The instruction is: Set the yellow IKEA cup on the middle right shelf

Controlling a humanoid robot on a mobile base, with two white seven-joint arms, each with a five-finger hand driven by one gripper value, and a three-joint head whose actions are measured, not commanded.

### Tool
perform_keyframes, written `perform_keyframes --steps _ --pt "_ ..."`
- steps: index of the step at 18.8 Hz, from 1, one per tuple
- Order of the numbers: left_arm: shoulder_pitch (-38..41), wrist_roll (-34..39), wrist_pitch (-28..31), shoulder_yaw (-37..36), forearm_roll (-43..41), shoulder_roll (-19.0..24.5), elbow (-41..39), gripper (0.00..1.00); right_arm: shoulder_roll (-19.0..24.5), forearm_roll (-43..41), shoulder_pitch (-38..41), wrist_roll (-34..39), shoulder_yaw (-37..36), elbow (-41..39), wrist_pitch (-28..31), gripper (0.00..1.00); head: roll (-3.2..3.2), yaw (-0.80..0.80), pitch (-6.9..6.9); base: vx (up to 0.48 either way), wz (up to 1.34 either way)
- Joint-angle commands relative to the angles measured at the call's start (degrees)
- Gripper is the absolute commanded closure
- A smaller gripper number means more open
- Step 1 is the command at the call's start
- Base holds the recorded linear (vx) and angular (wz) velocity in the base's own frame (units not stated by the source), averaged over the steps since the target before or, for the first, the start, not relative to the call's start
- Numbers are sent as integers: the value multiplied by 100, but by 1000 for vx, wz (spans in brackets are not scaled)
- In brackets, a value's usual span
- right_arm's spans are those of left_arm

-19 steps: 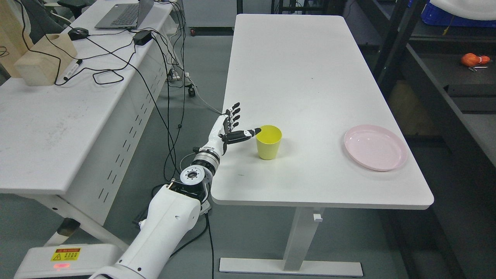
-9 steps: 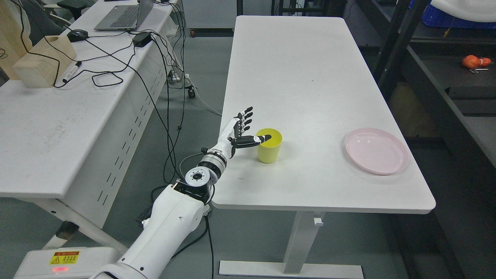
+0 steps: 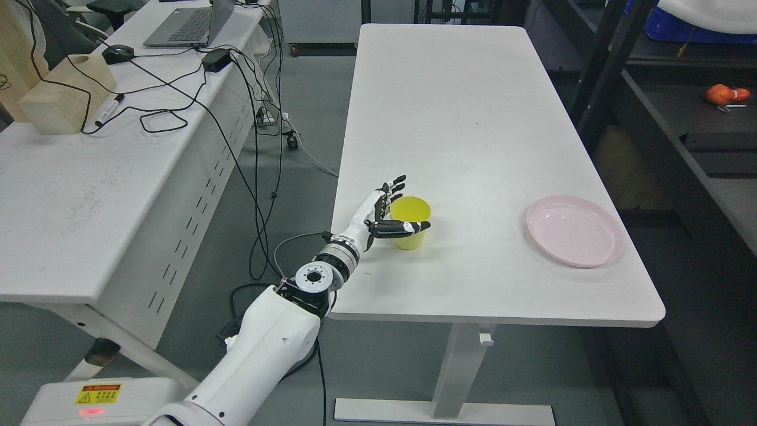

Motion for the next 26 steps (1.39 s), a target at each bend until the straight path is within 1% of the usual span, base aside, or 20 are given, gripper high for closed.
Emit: perform_keyframes --steps 1,4,9,10,11,14,15,16,18,20,22,23,26 --pt "19 -4 9 -378 -37 100 59 4 -100 -141 79 -4 97 1 0 1 0 0 0 0 0" --pt "28 -4 96 -378 -63 100 94 5 -100 -141 79 -4 97 1 0 1 0 0 0 0 0" --pt "37 -4 167 -334 -54 100 191 13 -100 -141 79 -4 97 1 0 1 0 0 0 0 0" --pt "46 -4 159 -308 -46 100 191 17 -100 -141 79 -4 97 1 0 1 0 0 0 0 0" --pt "46 -4 150 -255 -45 100 191 21 -100 -141 79 -4 97 1 0 1 0 0 0 0 0" --pt "46 -4 36 -9 -28 100 209 40 -100 -141 79 -4 97 1 0 1 0 0 0 0 0" --pt "54 -4 -130 52 -19 100 209 49 -100 -141 79 -4 97 1 0 1 0 0 0 0 0" --pt "72 5 -306 114 -19 100 226 56 -100 -141 79 -4 97 1 0 1 0 0 0 22 -1" --pt "142 5 -771 376 -2 100 226 75 -100 -141 79 -4 97 1 0 1 0 0 0 21 -1" --pt "282 -4 -1219 780 7 100 165 89 -100 -141 79 -4 97 1 0 1 0 0 0 10 0" --pt "484 -13 -1571 1106 7 100 -36 95 -100 -141 79 -4 97 1 0 1 0 0 0 0 0" --pt "633 -21 -1643 1177 -1 100 -246 96 -100 -141 79 -4 97 -8 0 1 0 0 0 0 0" --pt "1169 -22 -1687 1283 -2 100 -1247 98 -100 -141 79 -4 97 1 0 1 0 0 0 0 0"
